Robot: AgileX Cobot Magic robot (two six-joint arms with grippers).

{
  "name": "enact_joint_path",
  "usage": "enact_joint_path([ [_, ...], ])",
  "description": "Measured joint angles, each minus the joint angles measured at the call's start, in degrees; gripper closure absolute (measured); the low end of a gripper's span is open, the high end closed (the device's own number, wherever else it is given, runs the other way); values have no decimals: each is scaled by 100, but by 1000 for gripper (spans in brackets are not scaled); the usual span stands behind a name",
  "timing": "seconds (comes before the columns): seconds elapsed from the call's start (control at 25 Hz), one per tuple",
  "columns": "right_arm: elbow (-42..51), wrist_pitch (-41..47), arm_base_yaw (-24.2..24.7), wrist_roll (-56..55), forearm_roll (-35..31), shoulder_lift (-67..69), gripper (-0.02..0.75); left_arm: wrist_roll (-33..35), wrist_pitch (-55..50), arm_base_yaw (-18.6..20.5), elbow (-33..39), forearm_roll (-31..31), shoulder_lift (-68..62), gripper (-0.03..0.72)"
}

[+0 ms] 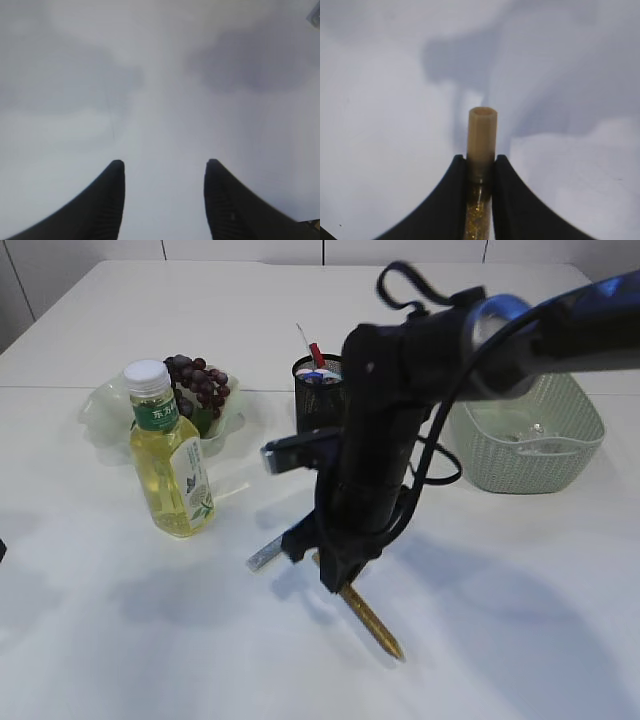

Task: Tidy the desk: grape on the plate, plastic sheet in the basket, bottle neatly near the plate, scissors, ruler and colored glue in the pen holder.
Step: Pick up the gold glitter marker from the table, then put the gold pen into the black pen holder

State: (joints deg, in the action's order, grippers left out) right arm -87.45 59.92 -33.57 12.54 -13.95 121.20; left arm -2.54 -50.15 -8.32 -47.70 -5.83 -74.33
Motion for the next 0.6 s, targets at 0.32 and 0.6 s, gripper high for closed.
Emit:
enact_joint_path([
  [0.32, -744, 24, 1341, 674, -1403, -292, 624, 0, 0, 0, 0, 0, 0, 316],
  [0.6, -1642, -52, 2135, 1524, -2894, -280, 624, 0, -18, 0, 0, 0, 0, 316],
])
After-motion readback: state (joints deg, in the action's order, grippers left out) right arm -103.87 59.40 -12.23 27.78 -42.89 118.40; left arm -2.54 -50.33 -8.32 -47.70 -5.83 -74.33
